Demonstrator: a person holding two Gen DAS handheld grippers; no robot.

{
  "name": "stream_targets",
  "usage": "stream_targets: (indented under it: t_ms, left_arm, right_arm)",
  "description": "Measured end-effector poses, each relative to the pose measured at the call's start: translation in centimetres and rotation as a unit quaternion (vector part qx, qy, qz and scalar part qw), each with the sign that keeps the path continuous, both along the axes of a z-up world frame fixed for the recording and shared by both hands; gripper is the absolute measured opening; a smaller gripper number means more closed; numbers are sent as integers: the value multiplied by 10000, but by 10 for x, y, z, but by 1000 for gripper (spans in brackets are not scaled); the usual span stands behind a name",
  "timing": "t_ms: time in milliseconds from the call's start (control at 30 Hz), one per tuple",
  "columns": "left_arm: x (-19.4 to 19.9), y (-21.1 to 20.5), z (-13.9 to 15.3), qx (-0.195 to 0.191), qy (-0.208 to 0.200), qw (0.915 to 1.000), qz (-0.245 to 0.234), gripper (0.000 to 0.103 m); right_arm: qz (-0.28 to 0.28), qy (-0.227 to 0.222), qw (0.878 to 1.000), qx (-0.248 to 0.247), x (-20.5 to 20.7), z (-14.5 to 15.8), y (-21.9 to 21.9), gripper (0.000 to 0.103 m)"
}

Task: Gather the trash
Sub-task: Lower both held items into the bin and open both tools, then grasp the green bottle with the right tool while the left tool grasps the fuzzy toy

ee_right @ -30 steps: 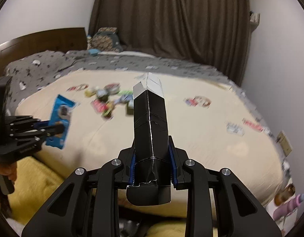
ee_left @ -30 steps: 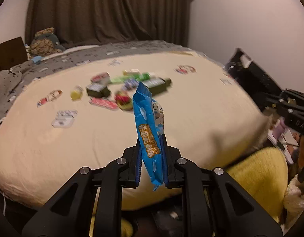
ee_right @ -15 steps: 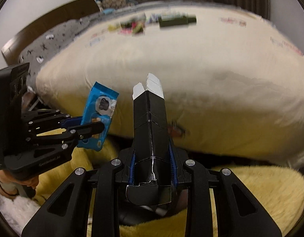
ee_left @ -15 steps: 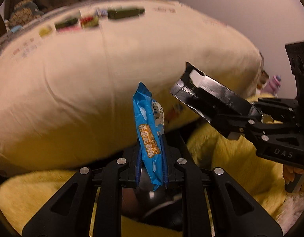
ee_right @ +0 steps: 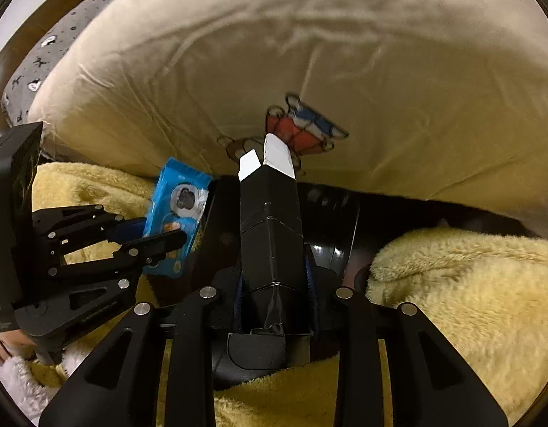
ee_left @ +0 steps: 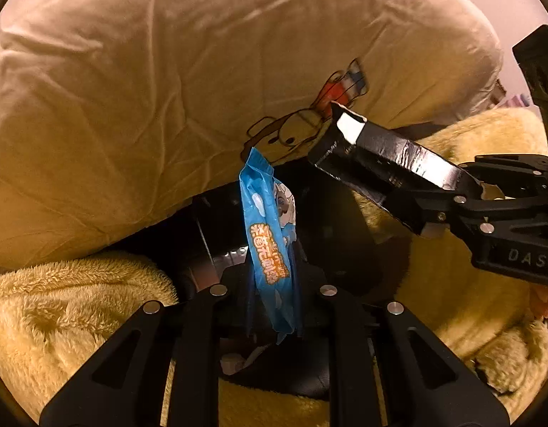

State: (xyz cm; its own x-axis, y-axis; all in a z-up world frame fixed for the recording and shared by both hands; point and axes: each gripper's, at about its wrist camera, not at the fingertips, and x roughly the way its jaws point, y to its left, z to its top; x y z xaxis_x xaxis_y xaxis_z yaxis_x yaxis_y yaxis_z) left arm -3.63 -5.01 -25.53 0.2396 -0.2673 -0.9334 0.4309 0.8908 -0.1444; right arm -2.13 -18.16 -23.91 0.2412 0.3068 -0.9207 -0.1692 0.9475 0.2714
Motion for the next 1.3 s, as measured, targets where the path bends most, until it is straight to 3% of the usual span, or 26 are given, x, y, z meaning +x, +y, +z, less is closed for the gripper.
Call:
stream_targets:
  t_ms: [200,300,333,467,633,800,933,1033,1300]
  left_arm:
    - [4,-3,-8,63,89,9999,66,21]
    - [8,-5,-7,83,55,9999,128,36]
    - [9,-4,-5,92,15,9999,144,42]
    - [11,2,4,85,-101,9996,253,52]
    - [12,10,23,73,-366,9985,402,70]
    - [15,18,56,33,-773,9956,538,80]
    - [21,33,90,18,-1263,9892,747,89]
    - [33,43,110,69,-1601,9831,888,92]
    - [74,56,147,-14,-2065,9716,1154,93]
  right_arm:
    - [-130,-43,9999,-19,2,0,4,32]
    - [-177,-63,9998,-20,5,3,-2,34]
    - [-197,-81,9998,-21,4,4,-3,39]
    - [-283,-235,9993,-81,5,14,-9,45]
    - [-332,-632,9969,-316,8,33,-14,63]
    - [-319,-1212,9914,-385,12,64,-12,73]
    - [-372,-1818,9813,-501,19,102,-15,75]
    - [-459,-2140,9736,-644,34,119,-17,85]
    - [-581,-2775,9562,-723,90,160,-20,95]
